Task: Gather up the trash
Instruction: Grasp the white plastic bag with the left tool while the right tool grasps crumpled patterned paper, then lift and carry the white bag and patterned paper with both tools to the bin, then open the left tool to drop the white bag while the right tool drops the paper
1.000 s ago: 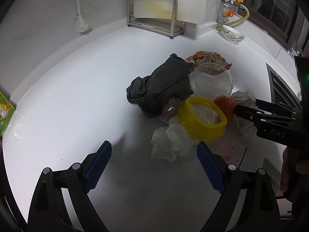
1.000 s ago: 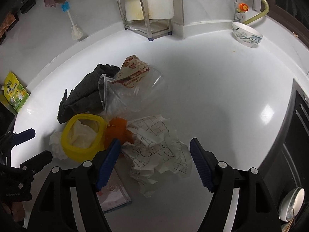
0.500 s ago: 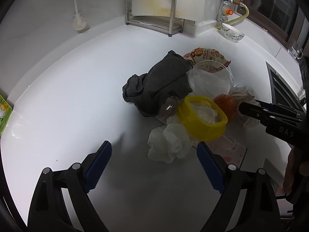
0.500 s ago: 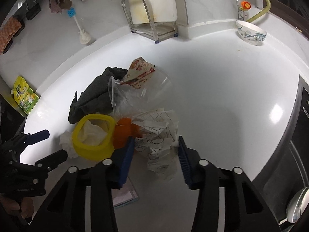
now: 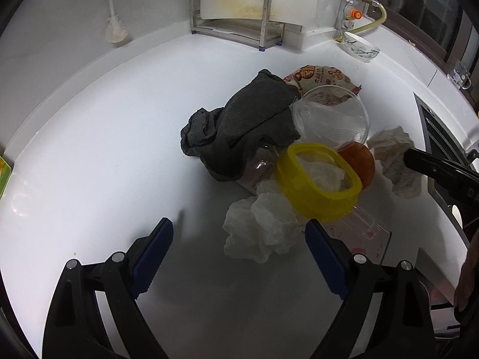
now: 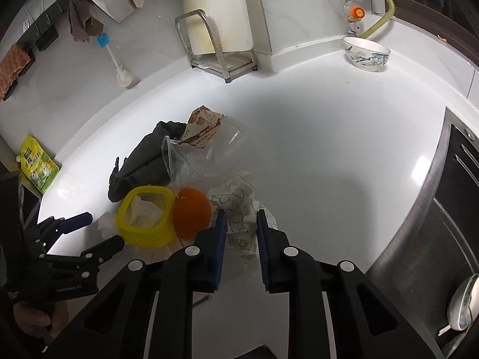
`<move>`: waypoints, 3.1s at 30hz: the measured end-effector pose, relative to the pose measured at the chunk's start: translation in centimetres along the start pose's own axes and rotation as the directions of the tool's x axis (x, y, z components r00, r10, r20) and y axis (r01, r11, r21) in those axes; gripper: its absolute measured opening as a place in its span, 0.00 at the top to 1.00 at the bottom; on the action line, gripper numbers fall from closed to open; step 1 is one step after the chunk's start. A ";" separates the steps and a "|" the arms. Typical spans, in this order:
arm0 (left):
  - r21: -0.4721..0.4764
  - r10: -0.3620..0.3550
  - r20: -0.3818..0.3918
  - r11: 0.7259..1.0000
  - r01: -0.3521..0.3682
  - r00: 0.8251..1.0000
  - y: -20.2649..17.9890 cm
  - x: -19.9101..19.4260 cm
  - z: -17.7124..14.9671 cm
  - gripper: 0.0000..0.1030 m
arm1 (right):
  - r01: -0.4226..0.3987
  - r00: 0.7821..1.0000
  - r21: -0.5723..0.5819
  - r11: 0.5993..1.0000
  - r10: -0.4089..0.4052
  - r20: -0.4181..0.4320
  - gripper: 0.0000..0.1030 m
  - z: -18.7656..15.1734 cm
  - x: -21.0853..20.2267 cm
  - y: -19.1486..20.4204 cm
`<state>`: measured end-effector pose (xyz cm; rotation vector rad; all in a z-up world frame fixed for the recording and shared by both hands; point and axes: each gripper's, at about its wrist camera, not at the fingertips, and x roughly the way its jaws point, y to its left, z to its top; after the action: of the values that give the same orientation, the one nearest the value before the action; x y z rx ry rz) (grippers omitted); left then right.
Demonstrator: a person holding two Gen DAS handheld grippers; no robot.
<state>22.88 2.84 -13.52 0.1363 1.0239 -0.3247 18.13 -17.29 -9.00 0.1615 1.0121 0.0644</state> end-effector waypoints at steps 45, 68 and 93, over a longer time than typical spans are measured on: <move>-0.016 -0.014 0.086 1.000 0.015 0.996 2.0 -7.5 -1.3 0.79 | 0.017 0.998 0.057 0.998 -0.020 0.054 0.81 -5.0 -6.6 2.7; -0.052 0.031 0.130 0.998 -0.025 0.991 -6.3 -14.1 -7.9 0.79 | -0.066 0.997 -0.015 0.998 0.066 0.031 0.81 -12.1 -14.3 0.1; -0.048 0.022 -0.054 0.999 -0.024 0.998 -16.5 -11.0 -18.6 0.79 | -0.116 0.979 -0.034 0.993 0.108 -0.172 0.81 -22.6 -14.6 -4.7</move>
<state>-2.91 -5.61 -13.05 0.1130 1.0819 -0.2759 -8.90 -21.40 -9.29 0.1755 1.1700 0.2055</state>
